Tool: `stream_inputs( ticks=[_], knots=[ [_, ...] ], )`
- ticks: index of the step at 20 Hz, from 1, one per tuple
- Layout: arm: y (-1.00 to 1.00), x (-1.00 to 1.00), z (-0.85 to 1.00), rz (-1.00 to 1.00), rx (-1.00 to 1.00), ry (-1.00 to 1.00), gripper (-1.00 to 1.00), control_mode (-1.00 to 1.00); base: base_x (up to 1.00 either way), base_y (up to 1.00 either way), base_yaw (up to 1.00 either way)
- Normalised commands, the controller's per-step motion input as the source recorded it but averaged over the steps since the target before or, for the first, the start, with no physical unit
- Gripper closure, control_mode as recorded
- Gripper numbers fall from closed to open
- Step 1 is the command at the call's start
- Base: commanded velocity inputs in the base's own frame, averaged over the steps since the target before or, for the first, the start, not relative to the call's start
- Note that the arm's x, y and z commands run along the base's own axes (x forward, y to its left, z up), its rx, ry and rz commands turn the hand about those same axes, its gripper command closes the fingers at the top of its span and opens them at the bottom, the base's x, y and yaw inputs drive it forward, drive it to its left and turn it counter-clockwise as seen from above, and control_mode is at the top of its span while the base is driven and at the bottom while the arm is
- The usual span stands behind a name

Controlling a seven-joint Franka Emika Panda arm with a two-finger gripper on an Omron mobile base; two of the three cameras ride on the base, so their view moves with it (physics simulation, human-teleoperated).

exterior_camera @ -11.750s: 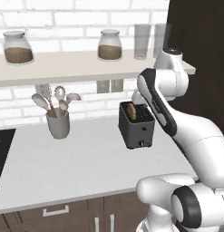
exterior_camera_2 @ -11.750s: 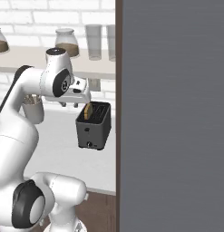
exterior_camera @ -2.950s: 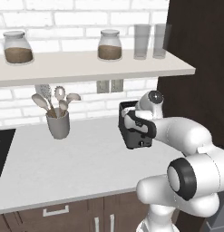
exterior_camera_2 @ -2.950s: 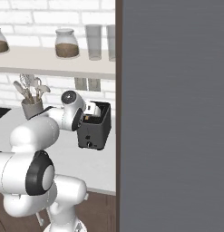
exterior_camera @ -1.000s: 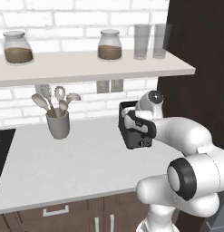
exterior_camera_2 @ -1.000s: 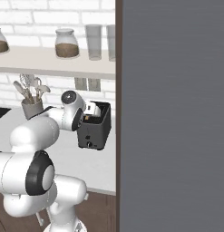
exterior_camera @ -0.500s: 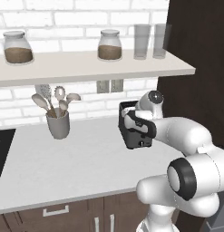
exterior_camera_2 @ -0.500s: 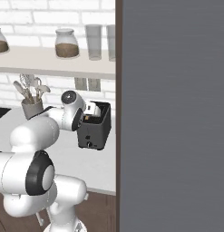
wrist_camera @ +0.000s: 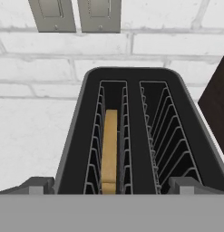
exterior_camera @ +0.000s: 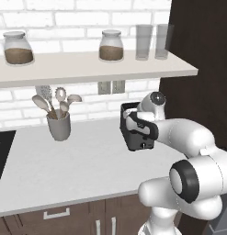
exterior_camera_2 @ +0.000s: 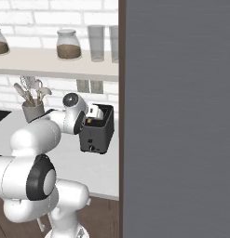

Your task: Start the toaster. Once the lever pops up, take the bread to the plate on the dining counter.

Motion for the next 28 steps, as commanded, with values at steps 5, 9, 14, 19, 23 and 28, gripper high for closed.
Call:
stream_inputs(
  ticks=[5, 9, 14, 19, 23, 28],
  knots=[
    [0.00, 0.00, 0.00, 0.00, 0.00, 0.00, -1.00, -1.00, 0.00, 0.00, 0.00],
    [0.00, 0.00, 0.00, 0.00, 0.00, 0.00, -1.00, -1.00, 0.00, 0.00, 0.00],
    [0.00, 0.00, 0.00, 0.00, 0.00, 0.00, -1.00, -1.00, 0.00, 0.00, 0.00],
    [0.00, 0.00, 0.00, 0.00, 0.00, 0.00, -1.00, -1.00, 0.00, 0.00, 0.00],
    [0.00, 0.00, 0.00, 0.00, 0.00, 0.00, -1.00, -1.00, 0.00, 0.00, 0.00],
    [0.00, 0.00, 0.00, 0.00, 0.00, 0.00, -1.00, -1.00, 0.00, 0.00, 0.00]
  ],
)
